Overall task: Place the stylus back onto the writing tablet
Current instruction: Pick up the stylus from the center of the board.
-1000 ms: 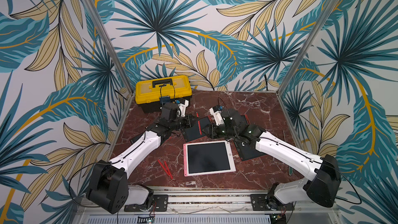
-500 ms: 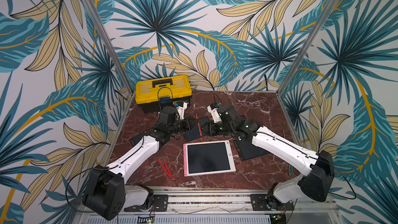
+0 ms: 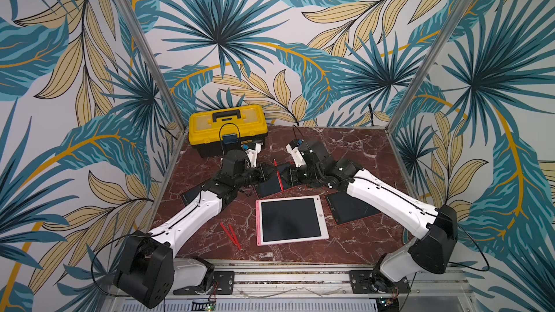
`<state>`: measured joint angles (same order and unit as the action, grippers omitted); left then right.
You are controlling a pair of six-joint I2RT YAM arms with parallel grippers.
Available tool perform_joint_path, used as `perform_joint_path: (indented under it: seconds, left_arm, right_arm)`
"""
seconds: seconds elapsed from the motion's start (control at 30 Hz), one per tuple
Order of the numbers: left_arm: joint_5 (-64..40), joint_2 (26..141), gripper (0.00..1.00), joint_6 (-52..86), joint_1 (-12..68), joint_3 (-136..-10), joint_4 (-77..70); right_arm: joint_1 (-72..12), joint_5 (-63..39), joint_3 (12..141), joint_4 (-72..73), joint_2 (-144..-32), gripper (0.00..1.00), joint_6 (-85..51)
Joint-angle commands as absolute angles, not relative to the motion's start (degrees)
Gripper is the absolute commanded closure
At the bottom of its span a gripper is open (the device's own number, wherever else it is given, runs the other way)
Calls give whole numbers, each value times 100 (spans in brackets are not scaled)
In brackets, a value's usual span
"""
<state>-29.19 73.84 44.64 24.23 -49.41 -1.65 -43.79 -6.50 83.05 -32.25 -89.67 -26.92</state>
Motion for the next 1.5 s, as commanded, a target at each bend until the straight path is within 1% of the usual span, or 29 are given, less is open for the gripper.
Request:
perform_joint_path:
  seconds: [0.0,0.73,1.27,1.37,1.47]
  left_arm:
    - [-2892,7234,100,4544,2449,-4799,-372]
    - [-2890,7286,100,4563,2535,-4818,-400]
    - [-2902,7295,100,4685,2552,-4764,-551]
    - [-2883,7289,100,4678,2555,-4755,-554]
    - [-2884,7286,100,4685,2551,-4742,-554]
  right_arm:
    - [-4363,-703,8484,-3466,-9091,68,-2566]
    - [-4359,-694,8851,-3700,-9552,73,-2531]
    - [-4359,-717,8886,-3682,-9659,79,-2549]
    - [-4366,-694,8886,-3691,-9659,83,-2557]
    - [-4364,-689,8868,-3700,-9650,84,-2563]
